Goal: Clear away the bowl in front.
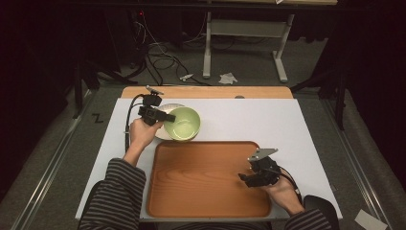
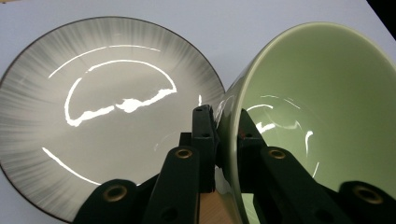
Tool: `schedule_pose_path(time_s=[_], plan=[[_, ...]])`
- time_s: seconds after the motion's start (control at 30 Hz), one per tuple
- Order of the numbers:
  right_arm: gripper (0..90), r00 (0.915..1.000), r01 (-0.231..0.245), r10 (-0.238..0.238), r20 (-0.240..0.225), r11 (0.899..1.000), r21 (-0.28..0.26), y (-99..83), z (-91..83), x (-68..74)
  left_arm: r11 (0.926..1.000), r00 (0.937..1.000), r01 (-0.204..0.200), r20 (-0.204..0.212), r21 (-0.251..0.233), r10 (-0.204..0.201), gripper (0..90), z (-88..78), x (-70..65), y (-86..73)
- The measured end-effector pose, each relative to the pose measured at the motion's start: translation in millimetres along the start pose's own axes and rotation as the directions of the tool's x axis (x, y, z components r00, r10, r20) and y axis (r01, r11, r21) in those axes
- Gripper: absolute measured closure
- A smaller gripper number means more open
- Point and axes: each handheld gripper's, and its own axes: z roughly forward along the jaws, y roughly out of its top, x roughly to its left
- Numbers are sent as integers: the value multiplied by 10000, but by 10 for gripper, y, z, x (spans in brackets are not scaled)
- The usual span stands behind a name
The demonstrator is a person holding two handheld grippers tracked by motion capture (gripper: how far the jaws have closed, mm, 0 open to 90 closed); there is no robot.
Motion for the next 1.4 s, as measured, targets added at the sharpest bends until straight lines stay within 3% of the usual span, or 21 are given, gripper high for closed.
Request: schedule_pose_path(time_s=[0.13,0.4,0.83,1.4], plan=[[349,10000,-2,2,-7,10000,-8,-1,-2,-3,9998,9998,-166,122,115,164,831,8,-63,3],[349,10000,9,-9,36,10000,-12,0,-6,-3,9991,9965,-380,759,202,364,831,-15,-183,9],[349,10000,-23,24,33,9999,-114,-3,-11,-7,9948,9911,-908,1021,463,857,831,3,-380,-7],[350,10000,-4,5,65,9998,-174,-4,-16,-14,9809,9731,-1827,1546,662,1708,831,-21,-668,-32]])
